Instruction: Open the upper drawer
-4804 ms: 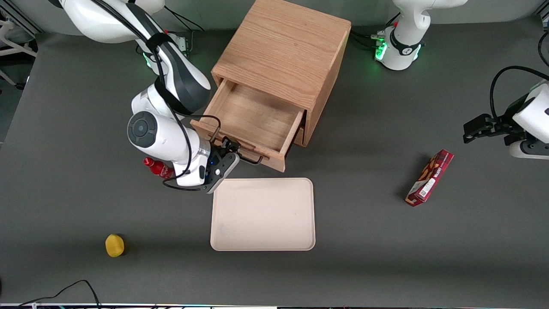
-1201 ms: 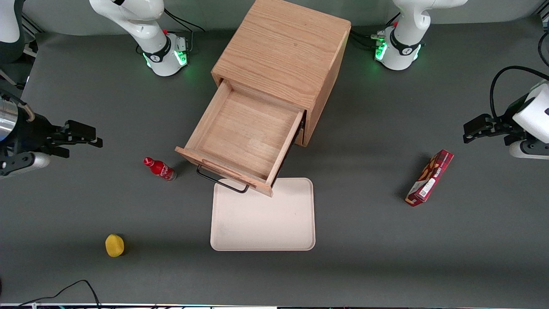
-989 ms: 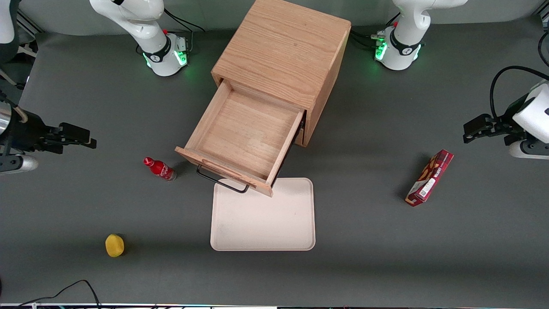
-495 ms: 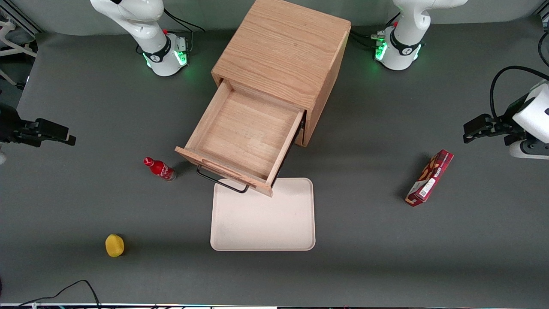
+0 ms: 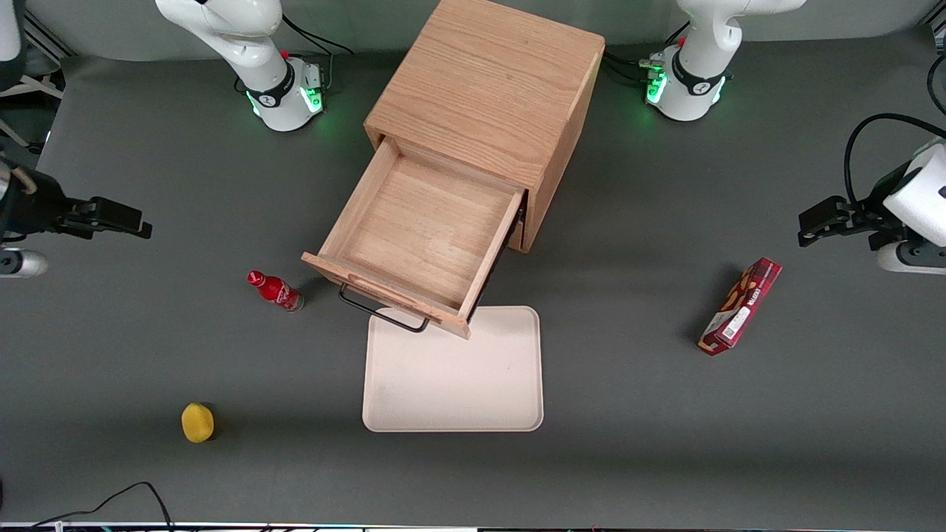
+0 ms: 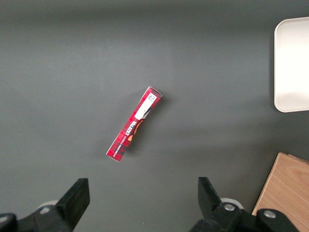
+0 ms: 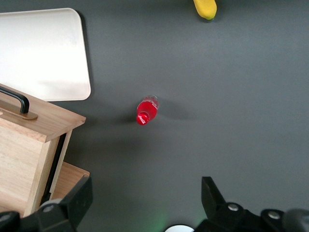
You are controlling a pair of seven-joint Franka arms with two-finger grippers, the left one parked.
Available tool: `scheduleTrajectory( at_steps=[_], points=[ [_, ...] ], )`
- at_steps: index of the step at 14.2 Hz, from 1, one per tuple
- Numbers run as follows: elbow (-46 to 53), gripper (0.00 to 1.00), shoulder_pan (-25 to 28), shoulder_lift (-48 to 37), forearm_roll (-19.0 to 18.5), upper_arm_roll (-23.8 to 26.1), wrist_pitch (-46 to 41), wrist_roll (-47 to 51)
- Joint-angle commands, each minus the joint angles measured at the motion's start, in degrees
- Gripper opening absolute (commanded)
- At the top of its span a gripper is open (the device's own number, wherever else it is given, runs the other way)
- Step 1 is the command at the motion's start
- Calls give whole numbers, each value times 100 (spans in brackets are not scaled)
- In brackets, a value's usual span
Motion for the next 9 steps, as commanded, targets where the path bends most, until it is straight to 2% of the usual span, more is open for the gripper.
scheduleTrajectory(
  at_steps=[1, 2, 3, 9],
  points=[
    [-925, 100, 868, -704, -7, -966, 387, 58],
    [-925, 100, 1090, -713, 46, -1302, 378, 23],
    [-925, 100, 1136, -713, 107, -1410, 378, -82],
    [-864, 100, 1101, -695, 152, -1446, 387, -241]
  ],
)
